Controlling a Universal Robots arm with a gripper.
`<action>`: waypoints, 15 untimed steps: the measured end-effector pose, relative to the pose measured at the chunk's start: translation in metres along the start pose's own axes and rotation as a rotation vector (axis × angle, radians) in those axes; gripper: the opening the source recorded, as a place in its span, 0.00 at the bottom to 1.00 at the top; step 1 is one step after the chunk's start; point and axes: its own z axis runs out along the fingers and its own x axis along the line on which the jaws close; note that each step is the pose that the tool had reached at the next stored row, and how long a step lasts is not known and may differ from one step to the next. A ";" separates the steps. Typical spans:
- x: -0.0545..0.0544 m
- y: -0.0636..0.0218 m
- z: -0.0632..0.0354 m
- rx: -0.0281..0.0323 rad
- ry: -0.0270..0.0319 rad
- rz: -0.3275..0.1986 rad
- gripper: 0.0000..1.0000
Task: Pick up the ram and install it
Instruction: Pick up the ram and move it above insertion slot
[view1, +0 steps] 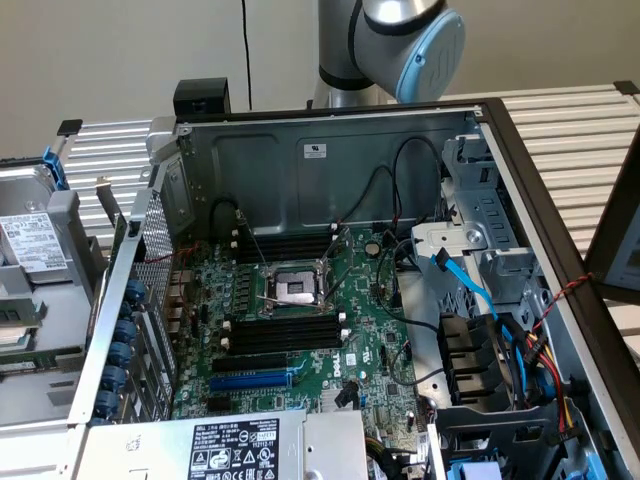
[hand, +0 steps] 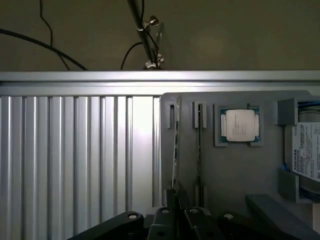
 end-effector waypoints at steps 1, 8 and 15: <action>0.000 0.0001 -0.0045 0.0000 0.0000 -0.001 0.14; 0.002 0.0006 -0.0408 0.0001 0.0001 -0.004 0.14; 0.003 0.0009 -0.0724 0.0009 0.0000 -0.006 0.14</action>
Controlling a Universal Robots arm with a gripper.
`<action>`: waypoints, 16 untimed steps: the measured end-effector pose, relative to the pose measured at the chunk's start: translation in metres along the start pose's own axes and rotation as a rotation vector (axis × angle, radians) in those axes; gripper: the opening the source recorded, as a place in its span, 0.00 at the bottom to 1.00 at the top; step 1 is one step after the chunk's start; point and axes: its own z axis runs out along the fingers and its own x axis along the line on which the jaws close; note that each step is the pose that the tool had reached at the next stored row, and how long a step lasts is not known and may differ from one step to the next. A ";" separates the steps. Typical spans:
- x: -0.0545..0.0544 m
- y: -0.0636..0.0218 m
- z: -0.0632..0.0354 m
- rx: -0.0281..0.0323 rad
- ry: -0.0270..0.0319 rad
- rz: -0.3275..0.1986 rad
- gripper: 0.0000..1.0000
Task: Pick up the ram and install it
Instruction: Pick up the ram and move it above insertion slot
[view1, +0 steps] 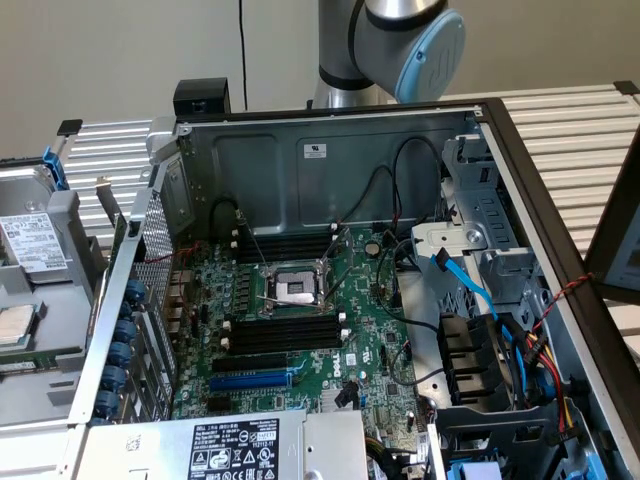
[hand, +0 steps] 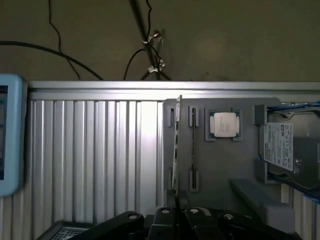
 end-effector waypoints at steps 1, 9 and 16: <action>0.000 0.0001 -0.0047 0.0000 0.0001 0.000 0.14; 0.001 0.0002 -0.0212 0.0013 -0.0001 -0.002 0.14; 0.004 -0.0156 -0.0307 -0.0046 0.0001 -0.002 0.14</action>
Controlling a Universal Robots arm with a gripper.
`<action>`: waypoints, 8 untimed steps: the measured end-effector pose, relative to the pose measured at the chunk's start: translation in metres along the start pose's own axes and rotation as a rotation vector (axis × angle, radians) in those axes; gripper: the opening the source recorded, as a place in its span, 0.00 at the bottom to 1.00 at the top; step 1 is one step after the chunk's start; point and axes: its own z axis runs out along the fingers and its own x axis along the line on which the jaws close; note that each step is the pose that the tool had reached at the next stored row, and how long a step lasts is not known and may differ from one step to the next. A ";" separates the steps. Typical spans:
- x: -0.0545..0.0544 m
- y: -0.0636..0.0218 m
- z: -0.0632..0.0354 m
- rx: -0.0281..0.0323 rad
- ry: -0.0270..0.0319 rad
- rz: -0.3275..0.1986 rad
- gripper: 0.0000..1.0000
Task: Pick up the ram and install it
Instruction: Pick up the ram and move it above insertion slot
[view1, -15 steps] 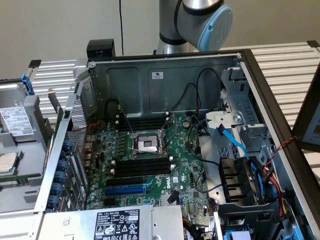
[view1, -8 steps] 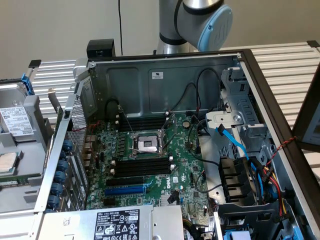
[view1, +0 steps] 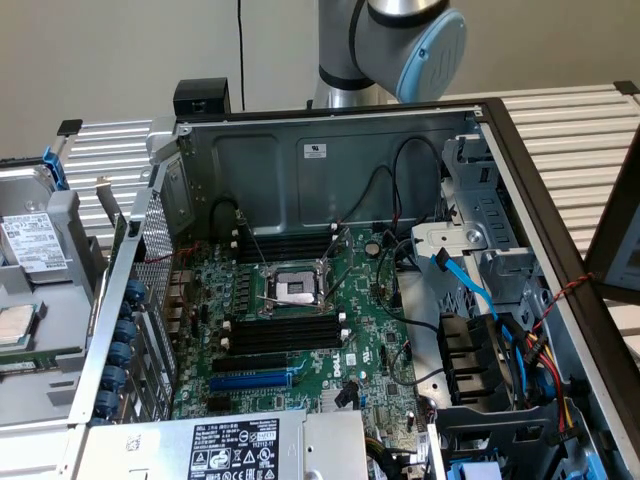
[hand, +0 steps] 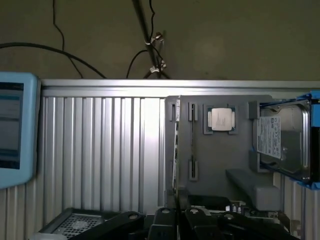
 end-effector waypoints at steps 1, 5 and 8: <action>0.001 -0.0046 -0.0030 -0.0006 0.0000 0.000 0.14; 0.004 -0.0216 -0.0134 -0.0049 0.0000 0.000 0.14; 0.006 -0.0354 -0.0173 -0.0061 0.0000 0.000 0.14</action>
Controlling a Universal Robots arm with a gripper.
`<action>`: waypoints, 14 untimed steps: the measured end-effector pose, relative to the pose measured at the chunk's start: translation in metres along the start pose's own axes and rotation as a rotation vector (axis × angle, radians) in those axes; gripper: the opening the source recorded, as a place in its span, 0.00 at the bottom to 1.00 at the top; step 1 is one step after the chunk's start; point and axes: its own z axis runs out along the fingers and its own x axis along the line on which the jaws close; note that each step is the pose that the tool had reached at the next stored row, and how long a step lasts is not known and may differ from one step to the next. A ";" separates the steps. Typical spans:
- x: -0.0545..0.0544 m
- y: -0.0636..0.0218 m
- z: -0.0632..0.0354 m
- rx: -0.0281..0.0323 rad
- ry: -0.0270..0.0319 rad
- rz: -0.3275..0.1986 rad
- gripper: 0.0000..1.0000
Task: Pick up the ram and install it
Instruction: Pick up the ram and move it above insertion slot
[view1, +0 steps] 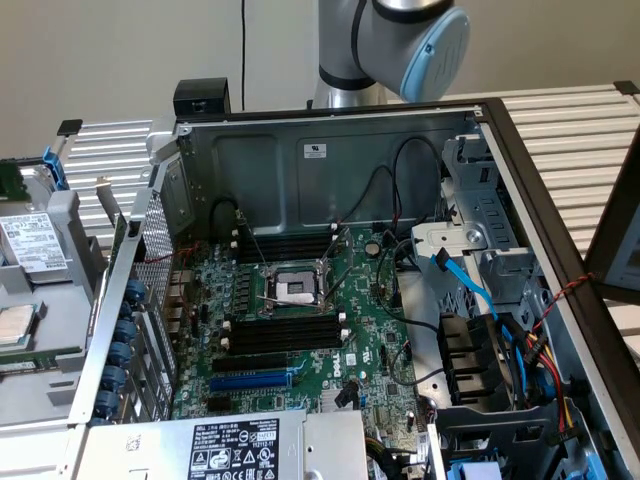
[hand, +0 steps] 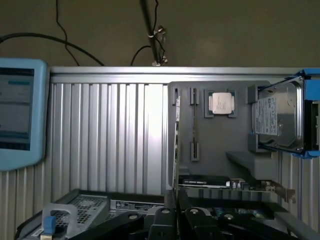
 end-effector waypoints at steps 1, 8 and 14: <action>0.000 -0.0047 -0.0005 -0.0001 0.0000 0.000 0.14; 0.001 -0.0364 -0.0028 -0.0001 -0.0007 0.000 0.14; 0.002 -0.0635 -0.0043 -0.0001 -0.0008 0.000 0.14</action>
